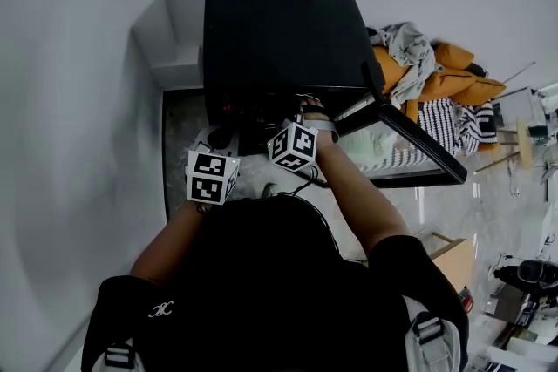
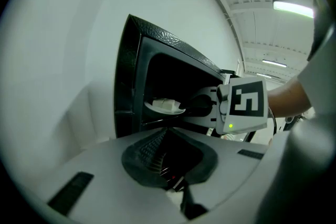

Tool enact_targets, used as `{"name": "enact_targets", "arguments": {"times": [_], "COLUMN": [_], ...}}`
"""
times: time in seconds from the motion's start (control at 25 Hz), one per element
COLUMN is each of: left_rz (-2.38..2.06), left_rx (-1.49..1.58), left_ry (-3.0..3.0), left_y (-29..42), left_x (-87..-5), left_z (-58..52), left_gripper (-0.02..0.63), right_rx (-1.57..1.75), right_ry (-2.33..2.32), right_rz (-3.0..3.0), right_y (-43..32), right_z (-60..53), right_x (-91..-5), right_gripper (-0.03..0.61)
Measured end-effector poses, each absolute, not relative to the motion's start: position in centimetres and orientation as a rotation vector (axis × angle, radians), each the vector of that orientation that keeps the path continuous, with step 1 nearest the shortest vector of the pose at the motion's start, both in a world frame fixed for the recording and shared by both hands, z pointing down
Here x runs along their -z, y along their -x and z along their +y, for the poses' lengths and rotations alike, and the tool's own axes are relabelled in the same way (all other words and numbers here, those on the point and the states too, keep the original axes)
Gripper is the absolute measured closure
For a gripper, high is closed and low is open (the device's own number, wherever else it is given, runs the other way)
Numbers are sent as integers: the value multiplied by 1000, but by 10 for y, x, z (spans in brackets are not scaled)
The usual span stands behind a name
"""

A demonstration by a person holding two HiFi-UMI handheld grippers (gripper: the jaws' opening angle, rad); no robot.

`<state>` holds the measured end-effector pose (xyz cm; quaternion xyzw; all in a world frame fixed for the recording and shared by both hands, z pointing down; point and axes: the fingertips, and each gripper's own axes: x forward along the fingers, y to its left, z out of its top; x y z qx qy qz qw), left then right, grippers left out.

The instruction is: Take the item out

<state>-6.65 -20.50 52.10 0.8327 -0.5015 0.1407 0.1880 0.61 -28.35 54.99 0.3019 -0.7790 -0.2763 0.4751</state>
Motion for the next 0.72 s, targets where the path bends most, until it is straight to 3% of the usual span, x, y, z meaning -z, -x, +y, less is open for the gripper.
{"name": "enact_targets", "arguments": {"times": [0.48, 0.72], "left_rz": [-1426, -1419], "left_rx": [-386, -384], "left_ry": [-2306, -2317], "left_y": [78, 73], "left_x": [-526, -525], "left_z": [-207, -209], "left_gripper": [605, 604], "right_rx": [723, 732], "right_ry": [-696, -684], "right_rz": [-1831, -1812], "right_y": [-5, -5], "right_z": [-297, -296], "right_x": [-558, -559], "right_gripper": [495, 526]}}
